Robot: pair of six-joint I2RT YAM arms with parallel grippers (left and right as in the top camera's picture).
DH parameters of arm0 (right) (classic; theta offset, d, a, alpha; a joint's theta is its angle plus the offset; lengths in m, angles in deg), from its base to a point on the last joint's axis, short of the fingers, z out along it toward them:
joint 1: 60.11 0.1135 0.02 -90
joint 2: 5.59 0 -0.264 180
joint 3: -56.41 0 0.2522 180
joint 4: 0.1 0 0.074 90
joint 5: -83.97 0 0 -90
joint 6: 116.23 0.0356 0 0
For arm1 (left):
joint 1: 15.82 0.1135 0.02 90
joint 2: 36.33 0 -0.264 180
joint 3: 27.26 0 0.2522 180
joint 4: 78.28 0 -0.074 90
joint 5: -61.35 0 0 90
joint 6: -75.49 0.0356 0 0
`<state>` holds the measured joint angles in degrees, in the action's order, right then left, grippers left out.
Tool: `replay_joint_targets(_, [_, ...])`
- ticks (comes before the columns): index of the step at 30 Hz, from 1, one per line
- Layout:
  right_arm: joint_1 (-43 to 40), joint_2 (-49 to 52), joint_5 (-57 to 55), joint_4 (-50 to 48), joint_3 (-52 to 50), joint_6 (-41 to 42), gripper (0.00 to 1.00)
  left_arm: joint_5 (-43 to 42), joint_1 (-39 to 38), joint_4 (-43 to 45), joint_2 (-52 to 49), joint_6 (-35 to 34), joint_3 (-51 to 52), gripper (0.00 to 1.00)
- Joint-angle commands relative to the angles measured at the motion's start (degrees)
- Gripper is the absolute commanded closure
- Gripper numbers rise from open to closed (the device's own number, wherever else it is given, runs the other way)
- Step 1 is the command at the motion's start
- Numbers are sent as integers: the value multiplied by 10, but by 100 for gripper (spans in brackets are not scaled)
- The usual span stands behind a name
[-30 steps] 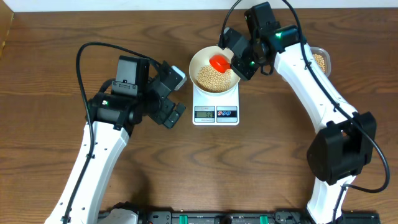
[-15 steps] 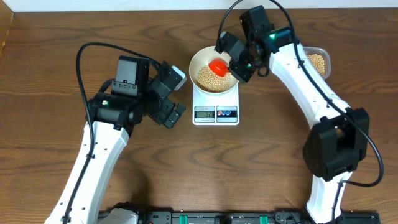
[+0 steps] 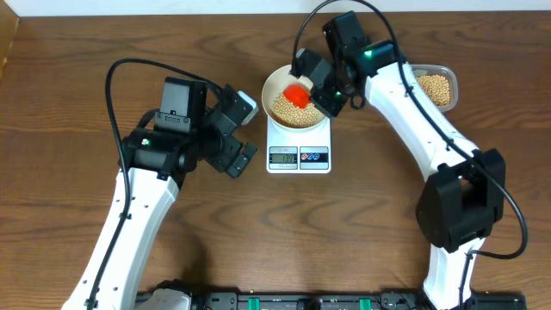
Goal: Scoop item into bowl and weigh 50g on scale
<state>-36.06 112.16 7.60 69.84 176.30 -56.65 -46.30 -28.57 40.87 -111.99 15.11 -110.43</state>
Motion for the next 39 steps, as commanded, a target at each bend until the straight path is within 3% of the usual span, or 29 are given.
replay_joint_targets(1, [13, 4, -2, 7, -2, -6, 99, 2, 1, 0, -3, -5, -2, 2])
replay_joint_targets(24, [2, 4, 78, 31, -2, 20, 99, 2, 1, 0, -3, -5, -2, 2])
replay_joint_targets(39, [-78, 4, 263, 30, -2, 61, 99, 2, 1, 0, -3, -5, -2, 2])
